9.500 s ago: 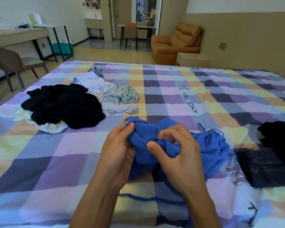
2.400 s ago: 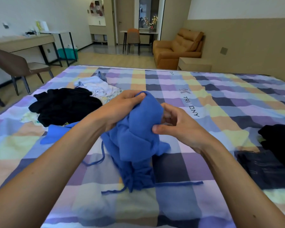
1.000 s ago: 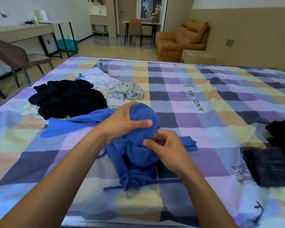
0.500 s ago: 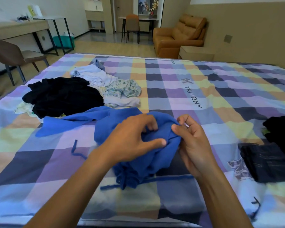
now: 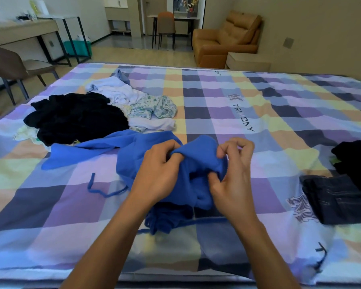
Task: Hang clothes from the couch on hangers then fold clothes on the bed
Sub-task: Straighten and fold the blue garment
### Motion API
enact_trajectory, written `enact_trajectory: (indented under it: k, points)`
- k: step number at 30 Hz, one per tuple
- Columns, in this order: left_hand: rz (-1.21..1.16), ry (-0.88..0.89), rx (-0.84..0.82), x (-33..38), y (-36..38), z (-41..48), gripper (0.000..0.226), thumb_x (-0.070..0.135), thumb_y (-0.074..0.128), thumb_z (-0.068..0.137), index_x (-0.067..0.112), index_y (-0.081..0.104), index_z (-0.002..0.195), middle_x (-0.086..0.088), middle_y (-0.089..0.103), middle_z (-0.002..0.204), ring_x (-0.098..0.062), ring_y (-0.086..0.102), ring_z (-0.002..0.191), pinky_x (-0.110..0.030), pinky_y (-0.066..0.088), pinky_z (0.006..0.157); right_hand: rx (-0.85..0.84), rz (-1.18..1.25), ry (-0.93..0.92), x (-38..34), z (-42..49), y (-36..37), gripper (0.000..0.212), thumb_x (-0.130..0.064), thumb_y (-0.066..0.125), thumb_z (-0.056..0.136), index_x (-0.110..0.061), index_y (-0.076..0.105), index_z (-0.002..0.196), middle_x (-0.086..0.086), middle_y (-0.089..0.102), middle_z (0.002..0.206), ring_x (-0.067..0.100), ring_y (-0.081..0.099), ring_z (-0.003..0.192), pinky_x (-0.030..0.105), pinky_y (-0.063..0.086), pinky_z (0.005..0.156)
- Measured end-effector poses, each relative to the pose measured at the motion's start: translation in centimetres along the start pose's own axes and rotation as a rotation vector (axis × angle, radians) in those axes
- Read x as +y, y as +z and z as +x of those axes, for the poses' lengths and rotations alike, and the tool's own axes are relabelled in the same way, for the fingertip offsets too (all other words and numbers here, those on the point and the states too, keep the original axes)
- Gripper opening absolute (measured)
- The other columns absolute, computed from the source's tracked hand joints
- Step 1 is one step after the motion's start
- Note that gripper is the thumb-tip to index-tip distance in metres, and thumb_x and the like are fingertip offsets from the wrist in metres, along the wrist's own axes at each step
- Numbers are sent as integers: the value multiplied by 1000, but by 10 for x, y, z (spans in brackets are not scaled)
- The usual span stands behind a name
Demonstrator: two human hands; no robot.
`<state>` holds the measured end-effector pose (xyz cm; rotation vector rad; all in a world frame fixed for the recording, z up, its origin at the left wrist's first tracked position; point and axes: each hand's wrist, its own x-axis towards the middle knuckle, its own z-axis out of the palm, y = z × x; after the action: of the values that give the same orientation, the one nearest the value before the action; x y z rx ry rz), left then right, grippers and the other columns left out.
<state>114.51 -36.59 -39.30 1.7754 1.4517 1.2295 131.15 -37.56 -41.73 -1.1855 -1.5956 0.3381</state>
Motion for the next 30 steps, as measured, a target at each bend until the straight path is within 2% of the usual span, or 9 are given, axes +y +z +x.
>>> enact_trajectory:
  k: [4,7,12,16,21,23,25,27,30]
  points:
    - [-5,-42,72,-2,0,0,25,31,45,84,14,42,65,5,39,59,-15,36,60,-35,30,57,57,-139,-254,-4,-2,-1,30,9,47,69,-12,57,88,4,35,131,25,46,122,41,46,91]
    - [12,-42,119,-2,5,1,25,28,44,83,16,34,63,5,34,55,-17,32,58,-35,26,57,-77,-255,-366,-11,-4,9,19,-6,51,80,-12,69,82,10,46,141,32,45,129,41,39,98]
    - [-1,-29,167,-2,12,-3,28,27,40,87,13,34,64,4,34,55,-17,33,57,-35,28,57,-155,-593,44,5,-4,29,38,-46,52,80,-21,73,100,4,54,139,28,51,125,46,43,96]
    - [-160,-134,175,-8,17,-6,29,21,39,95,5,37,70,2,39,63,-13,37,62,-32,33,61,-317,-822,109,14,-9,44,19,-37,70,78,-22,69,89,-1,55,109,27,53,101,39,33,77]
    - [-362,-312,169,-17,23,-6,28,13,40,105,-1,51,84,-8,56,77,-5,51,72,-22,44,69,-378,-835,135,23,-13,41,14,-18,60,81,-21,51,70,1,54,98,29,52,96,37,27,72]
    - [-354,-309,137,-26,25,-3,30,18,42,105,-6,51,88,-25,59,87,-16,54,78,-37,48,74,-334,-763,113,29,-16,41,13,-17,64,77,-18,54,68,3,54,94,31,53,89,38,30,69]
    - [-337,-304,134,-33,25,1,34,23,43,103,-6,52,90,-31,59,96,-31,57,80,-52,50,79,-276,-675,103,33,-21,39,9,-17,67,74,-17,63,82,3,55,98,32,55,88,38,36,69]
    - [-287,-297,122,-37,28,4,37,29,44,100,-5,50,87,-29,59,90,-36,56,78,-56,49,77,-303,-627,129,35,-23,38,40,-21,70,76,-21,63,115,2,54,109,31,57,94,40,41,73]
    - [-151,-233,112,-45,35,4,40,34,50,100,8,41,71,-2,46,64,-14,43,62,-41,38,63,-358,-602,160,40,-24,42,47,-24,69,80,-25,59,126,1,52,111,29,56,100,37,38,74]
